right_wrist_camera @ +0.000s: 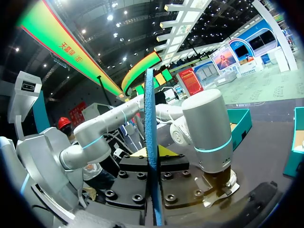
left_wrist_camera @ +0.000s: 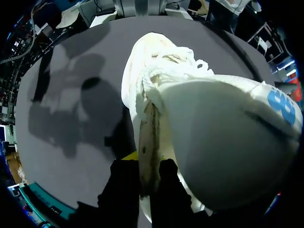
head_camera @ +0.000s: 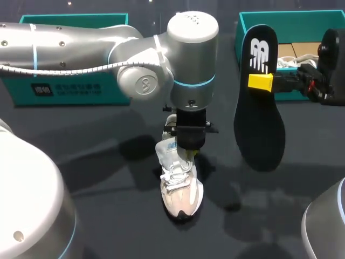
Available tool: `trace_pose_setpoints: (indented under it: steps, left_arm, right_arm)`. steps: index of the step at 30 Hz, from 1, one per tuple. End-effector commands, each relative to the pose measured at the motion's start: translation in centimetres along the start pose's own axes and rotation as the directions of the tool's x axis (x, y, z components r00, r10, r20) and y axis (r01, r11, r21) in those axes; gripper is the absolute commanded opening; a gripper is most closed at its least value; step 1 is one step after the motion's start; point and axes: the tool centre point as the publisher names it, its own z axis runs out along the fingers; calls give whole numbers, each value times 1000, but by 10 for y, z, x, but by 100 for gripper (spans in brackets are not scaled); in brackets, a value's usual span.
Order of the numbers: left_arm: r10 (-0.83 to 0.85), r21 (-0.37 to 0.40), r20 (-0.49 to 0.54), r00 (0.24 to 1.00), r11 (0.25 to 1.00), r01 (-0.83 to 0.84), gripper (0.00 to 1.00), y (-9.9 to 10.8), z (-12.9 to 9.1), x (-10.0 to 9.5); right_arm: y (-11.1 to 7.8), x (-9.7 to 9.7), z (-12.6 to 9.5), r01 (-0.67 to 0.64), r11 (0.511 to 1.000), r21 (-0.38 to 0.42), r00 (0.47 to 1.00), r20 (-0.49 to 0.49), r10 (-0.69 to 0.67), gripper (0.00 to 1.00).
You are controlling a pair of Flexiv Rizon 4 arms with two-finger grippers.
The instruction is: Take the shoe out of the shoebox, open the shoe tongue, remove and reinsert the insole, then place the shoe into the shoebox
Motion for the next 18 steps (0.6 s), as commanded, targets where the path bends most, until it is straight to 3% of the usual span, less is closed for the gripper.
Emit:
trace_pose_setpoints:
  steps: [1, 9, 10, 12, 18]
  left_arm:
    - [15, -11, 7, 1000, 1000, -15, 0, -4, 0, 1]
    - [24, -7, -9, 1000, 1000, -25, 0, -3, 8, -7]
    - [25, -7, -10, 1000, 1000, -25, 16, -3, 9, -7]
    - [24, -5, -6, 1000, 1000, -24, 33, -1, 8, -8]
    - [21, -7, 61, 998, 1000, -20, 50, 1, -1, -7]
  right_arm:
    - [-3, 4, -1, -1, 1000, -5, 1000, 8, 1, 0]
    - [-3, 4, -1, -1, 1000, -5, 1000, 8, 1, 0]
    - [-3, 4, -1, -1, 1000, -5, 1000, 8, 1, 0]
    - [-3, 4, -1, -1, 1000, -5, 1000, 8, 1, 0]
    - [-3, 4, -1, -1, 1000, -5, 1000, 8, 1, 0]
